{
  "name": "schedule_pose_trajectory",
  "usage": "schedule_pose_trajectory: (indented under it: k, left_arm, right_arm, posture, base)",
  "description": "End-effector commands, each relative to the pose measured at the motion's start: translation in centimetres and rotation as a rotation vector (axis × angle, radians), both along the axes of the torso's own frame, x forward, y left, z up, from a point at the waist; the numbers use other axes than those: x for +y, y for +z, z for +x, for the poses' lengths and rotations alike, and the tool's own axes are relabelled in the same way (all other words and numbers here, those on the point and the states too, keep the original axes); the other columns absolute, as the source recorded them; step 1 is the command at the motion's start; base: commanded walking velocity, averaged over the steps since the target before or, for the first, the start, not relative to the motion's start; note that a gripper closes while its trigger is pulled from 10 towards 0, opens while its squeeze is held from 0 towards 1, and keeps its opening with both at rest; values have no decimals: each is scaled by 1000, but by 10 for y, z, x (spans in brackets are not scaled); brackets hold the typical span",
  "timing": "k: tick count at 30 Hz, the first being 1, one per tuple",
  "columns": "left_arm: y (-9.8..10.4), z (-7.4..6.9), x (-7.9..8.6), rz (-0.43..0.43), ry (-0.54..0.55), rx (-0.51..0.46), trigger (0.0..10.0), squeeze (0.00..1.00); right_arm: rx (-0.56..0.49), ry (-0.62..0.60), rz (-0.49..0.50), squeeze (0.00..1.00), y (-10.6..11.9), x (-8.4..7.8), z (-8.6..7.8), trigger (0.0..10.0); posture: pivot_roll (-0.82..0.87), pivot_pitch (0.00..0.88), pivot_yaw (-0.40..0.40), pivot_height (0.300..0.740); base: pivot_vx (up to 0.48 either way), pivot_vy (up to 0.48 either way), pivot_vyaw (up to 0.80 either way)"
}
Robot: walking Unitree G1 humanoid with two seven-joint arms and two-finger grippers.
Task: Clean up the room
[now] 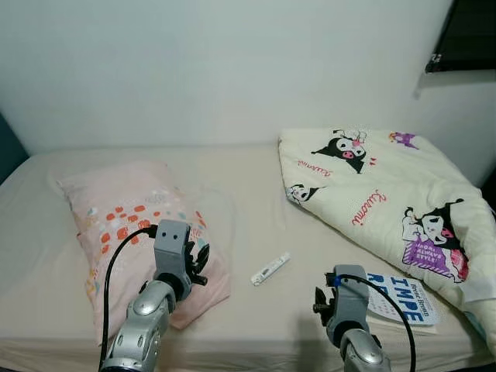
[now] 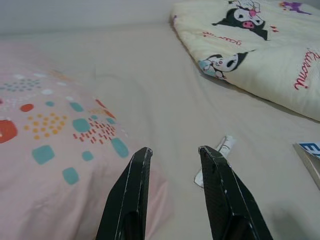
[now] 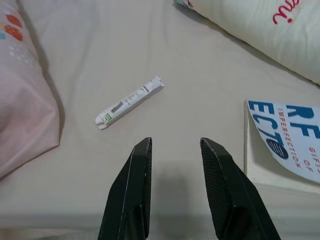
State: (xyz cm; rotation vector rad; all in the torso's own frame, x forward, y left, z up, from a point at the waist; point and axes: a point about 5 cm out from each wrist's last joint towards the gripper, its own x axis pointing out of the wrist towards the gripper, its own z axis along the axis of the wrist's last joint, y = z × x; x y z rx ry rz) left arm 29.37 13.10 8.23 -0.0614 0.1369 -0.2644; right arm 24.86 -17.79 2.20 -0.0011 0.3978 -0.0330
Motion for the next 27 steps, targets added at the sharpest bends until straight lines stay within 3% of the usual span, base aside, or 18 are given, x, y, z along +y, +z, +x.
schedule_pose_trajectory:
  k: [1, 7, 11, 18, 24, 27]
  left_arm:
    - [-2, 0, 2, 6, 10, -1, 10000, 0]
    - [-2, 0, 2, 3, 8, -5, 10000, 0]
    - [-2, -1, 1, -5, 8, -2, 10000, 0]
    - [-4, -2, 2, -3, 9, 5, 10000, 0]
    - [-14, -9, 4, -27, 5, 101, 10000, 0]
    - [-15, -9, 4, -19, 6, 104, 10000, 0]
  right_arm:
    - [-25, 1, 6, 0, 4, 2, 3, 10000]
    - [-37, 25, -23, 0, 6, 2, 6, 10000]
    - [-55, 64, -62, 0, 10, 5, 11, 10000]
    - [-64, 88, -44, 0, 11, 9, 13, 10000]
    - [-81, 139, -29, 0, 14, 16, 15, 10000]
    - [-81, 142, -30, 0, 14, 17, 16, 10000]
  posture:
    - [7, 5, 51, 740]
    - [9, 0, 48, 740]
    - [8, 0, 47, 740]
    - [9, 0, 46, 740]
    - [13, 0, 39, 740]
    - [15, 0, 37, 740]
  base:
    - [0, 0, 0]
    - [0, 0, 0]
    - [0, 0, 800]
    - [0, 0, 800]
    - [0, 0, 800]
    - [0, 0, 800]
